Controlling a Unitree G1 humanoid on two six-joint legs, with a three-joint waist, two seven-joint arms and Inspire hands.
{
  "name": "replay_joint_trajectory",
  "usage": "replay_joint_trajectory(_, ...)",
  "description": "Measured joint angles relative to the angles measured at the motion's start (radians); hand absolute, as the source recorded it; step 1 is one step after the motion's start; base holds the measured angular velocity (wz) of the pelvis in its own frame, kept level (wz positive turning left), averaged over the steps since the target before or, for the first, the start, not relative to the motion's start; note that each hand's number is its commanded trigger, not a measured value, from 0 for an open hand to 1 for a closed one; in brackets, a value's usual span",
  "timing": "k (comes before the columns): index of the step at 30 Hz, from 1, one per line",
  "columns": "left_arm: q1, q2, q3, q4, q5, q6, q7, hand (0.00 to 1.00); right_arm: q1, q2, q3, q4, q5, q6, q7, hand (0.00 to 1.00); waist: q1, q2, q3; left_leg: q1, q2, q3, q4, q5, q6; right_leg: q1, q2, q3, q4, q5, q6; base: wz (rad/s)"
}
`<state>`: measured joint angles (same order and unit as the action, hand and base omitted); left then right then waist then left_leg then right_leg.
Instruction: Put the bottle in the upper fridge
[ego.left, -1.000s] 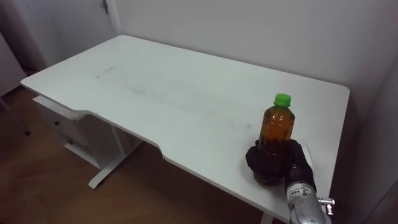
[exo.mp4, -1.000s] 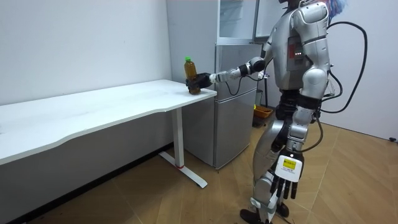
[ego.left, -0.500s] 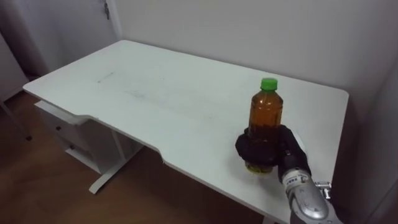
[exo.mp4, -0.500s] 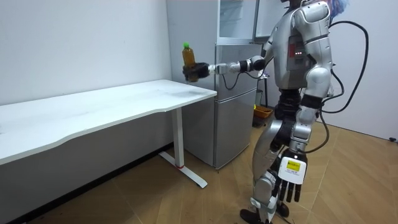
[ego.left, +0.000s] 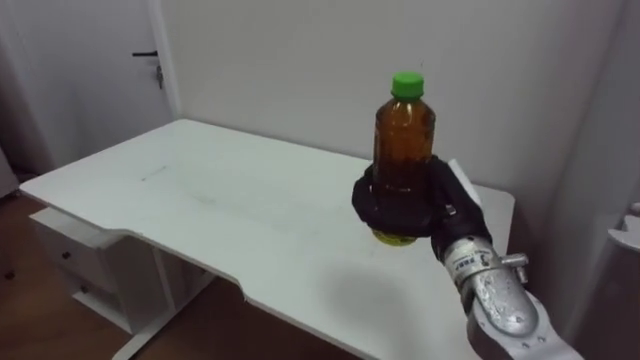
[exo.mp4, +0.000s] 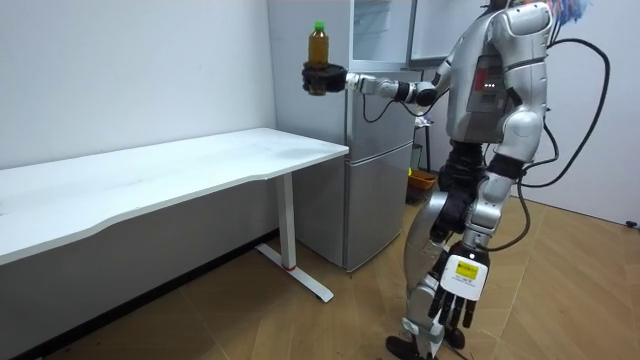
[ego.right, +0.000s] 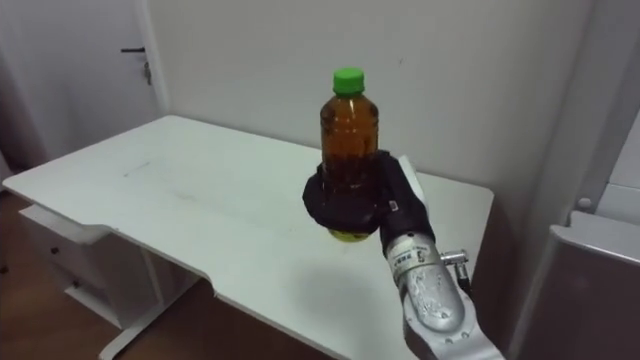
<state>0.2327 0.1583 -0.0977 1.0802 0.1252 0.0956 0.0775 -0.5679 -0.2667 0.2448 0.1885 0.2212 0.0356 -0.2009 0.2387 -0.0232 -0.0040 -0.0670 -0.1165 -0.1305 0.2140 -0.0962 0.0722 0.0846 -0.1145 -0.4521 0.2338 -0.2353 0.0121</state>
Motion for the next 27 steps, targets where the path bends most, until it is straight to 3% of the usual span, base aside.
replay_joint_trajectory(6,0.000,0.007,0.028,-0.001,0.038,0.000,0.000,0.00,0.002,-0.016,-0.001,-0.090,-0.004,0.000,0.007,1.00,-0.026,-0.024,0.0072,0.039,0.010,0.019,-0.011,-0.009,-0.002,0.034,0.016,0.033,-0.035,0.008,0.001,-0.10)
replay_joint_trajectory(11,-0.011,0.010,0.075,-0.003,0.085,0.000,0.000,0.00,0.005,-0.027,-0.002,-0.200,-0.001,0.001,0.007,1.00,-0.058,-0.028,0.0045,0.042,0.019,0.045,-0.013,-0.019,-0.001,0.031,0.029,0.065,-0.049,0.017,0.000,-0.17)
replay_joint_trajectory(15,-0.018,0.015,0.110,-0.007,0.121,-0.007,0.009,0.00,0.081,-0.103,-0.033,-0.370,-0.053,0.000,0.002,1.00,-0.079,-0.032,0.0021,0.049,0.018,0.052,-0.023,-0.020,0.001,0.037,0.029,0.072,-0.047,0.021,0.001,-0.07)
replay_joint_trajectory(19,-0.006,0.016,0.138,-0.007,0.174,-0.013,0.029,0.00,0.091,-0.113,-0.051,-0.416,-0.117,0.000,-0.006,1.00,-0.111,-0.037,0.0006,0.066,0.025,0.076,-0.040,-0.022,0.001,0.037,0.031,0.098,-0.047,0.022,0.000,-0.22)
replay_joint_trajectory(22,-0.003,0.018,0.143,-0.005,0.193,-0.015,0.028,0.00,0.096,-0.129,-0.088,-0.430,-0.120,0.000,-0.010,1.00,-0.121,-0.043,-0.0011,0.078,0.033,0.101,-0.046,-0.027,0.001,0.039,0.034,0.119,-0.047,0.026,-0.002,-0.23)
replay_joint_trajectory(24,-0.001,0.017,0.175,-0.005,0.192,-0.015,0.028,0.00,0.127,-0.129,-0.134,-0.474,-0.110,0.000,-0.011,1.00,-0.131,-0.054,-0.0073,0.077,0.037,0.110,-0.044,-0.031,0.000,0.035,0.040,0.135,-0.047,0.027,-0.002,-0.13)
replay_joint_trajectory(27,0.000,0.017,0.181,-0.001,0.191,-0.016,0.028,0.00,0.129,-0.129,-0.180,-0.514,-0.111,0.000,-0.031,1.00,-0.134,-0.053,-0.0070,0.078,0.046,0.133,-0.034,-0.043,-0.001,0.033,0.047,0.157,-0.048,0.031,-0.003,-0.25)
